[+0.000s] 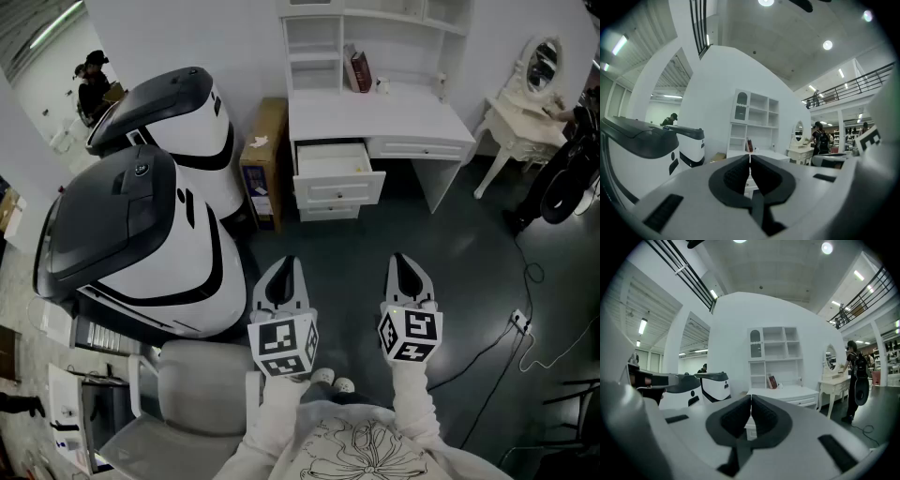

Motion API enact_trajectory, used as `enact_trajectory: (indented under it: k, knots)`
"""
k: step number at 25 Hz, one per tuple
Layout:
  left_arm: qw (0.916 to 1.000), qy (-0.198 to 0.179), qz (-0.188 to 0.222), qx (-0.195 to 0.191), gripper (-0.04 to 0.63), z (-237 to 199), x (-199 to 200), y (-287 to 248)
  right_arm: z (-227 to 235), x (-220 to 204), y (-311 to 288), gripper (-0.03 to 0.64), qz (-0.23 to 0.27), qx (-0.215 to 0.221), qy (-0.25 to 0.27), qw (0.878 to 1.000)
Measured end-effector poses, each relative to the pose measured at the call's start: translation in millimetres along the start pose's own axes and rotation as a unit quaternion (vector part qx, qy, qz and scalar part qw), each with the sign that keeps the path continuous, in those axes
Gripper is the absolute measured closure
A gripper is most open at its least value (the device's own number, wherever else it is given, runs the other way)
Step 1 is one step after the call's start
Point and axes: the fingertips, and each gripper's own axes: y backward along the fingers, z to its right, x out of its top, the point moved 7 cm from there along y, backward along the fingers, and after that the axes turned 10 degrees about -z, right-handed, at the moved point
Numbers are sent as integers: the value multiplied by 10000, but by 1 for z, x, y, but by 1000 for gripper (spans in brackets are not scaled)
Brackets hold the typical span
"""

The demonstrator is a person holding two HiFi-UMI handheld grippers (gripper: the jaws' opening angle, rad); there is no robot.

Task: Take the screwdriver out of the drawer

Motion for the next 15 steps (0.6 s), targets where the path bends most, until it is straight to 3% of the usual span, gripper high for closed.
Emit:
enact_trajectory:
  k: [15]
  knots:
    - [9999, 17, -49, -152, 584, -24, 1, -23, -12, 0, -26, 611, -9, -99, -135, 9999]
